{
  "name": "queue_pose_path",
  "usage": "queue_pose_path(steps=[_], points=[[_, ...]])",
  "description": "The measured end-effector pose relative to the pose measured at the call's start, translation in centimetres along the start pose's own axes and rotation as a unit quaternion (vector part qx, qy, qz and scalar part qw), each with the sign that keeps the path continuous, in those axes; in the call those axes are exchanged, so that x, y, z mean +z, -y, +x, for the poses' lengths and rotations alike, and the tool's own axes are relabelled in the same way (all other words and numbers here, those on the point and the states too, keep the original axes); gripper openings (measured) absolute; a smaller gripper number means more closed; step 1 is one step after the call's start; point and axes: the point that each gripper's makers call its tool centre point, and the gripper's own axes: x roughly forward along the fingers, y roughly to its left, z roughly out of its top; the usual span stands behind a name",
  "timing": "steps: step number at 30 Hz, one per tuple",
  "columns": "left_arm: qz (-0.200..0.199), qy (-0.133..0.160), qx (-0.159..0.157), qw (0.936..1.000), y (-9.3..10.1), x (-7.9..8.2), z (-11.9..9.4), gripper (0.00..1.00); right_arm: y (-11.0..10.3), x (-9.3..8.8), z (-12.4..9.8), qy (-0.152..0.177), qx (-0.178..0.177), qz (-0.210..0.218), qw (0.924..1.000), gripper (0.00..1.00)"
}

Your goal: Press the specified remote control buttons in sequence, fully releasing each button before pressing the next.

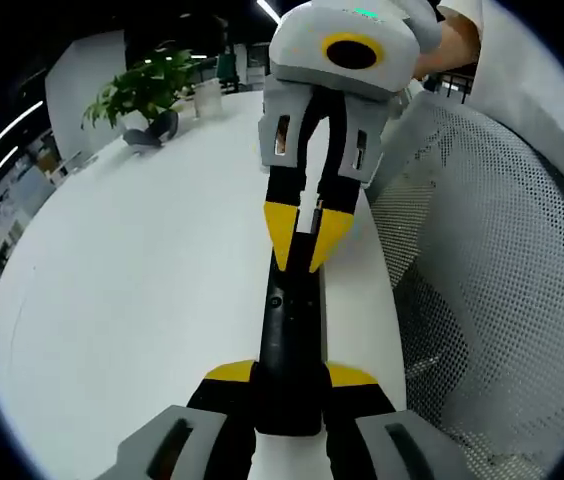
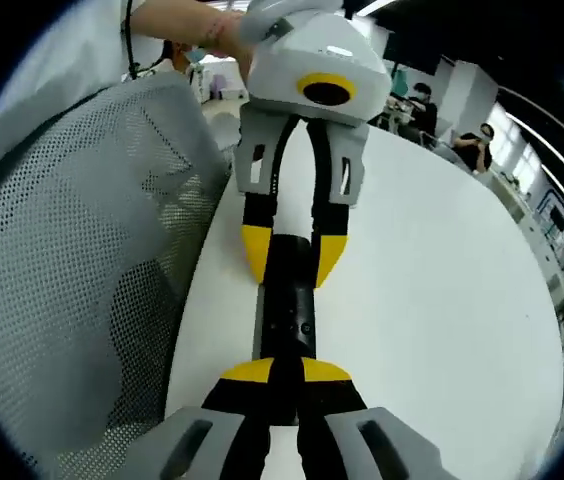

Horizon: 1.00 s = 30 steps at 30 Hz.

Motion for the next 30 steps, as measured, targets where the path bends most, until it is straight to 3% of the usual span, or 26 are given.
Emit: queue_pose_path(steps=[2,4,5,8,11,14,15,20,21,23,30], points=[[-0.001,0.001,0.000,1.0000,0.0,0.0,0.0,0.23,0.2,0.1,0.1,-0.007,0.008,0.014,0.9998,0.04],[-0.001,0.002,0.000,1.0000,0.0,0.0,0.0,0.23,0.2,0.0,0.1,-0.016,0.016,0.074,0.9970,0.04],[-0.002,0.003,0.000,1.0000,0.0,0.0,0.0,0.23,0.4,0.0,0.2,-0.021,0.011,0.104,0.9943,0.04],[-0.003,0.004,0.001,1.0000,0.0,-0.1,-0.1,0.23,0.6,0.0,0.3,-0.034,-0.007,0.138,0.9898,0.03],[-0.004,0.004,0.001,1.0000,0.0,-0.1,-0.1,0.23,0.7,0.0,0.4,-0.026,-0.030,0.187,0.9816,0.03],[-0.002,0.003,0.002,1.0000,0.0,-0.1,0.0,0.23,0.5,-0.1,0.2,-0.018,-0.044,0.181,0.9823,0.03],[0.001,0.002,0.001,1.0000,0.1,0.0,0.0,0.23,0.6,0.0,0.2,-0.013,-0.051,0.157,0.9862,0.03],[-0.003,0.000,0.004,1.0000,0.0,0.0,0.0,0.23,0.6,0.0,0.1,-0.007,-0.052,0.148,0.9876,0.04],[-0.008,0.001,0.006,1.0000,0.0,0.0,0.0,0.23,1.0,0.4,0.2,0.009,-0.063,0.150,0.9867,0.06],[-0.011,0.009,0.008,0.9999,0.1,0.0,0.0,0.23,0.8,0.5,0.4,0.002,-0.043,0.159,0.9863,0.05],[-0.009,0.023,0.006,0.9997,0.0,0.1,0.0,0.23,0.7,0.4,0.5,-0.023,-0.032,0.127,0.9911,0.04]])
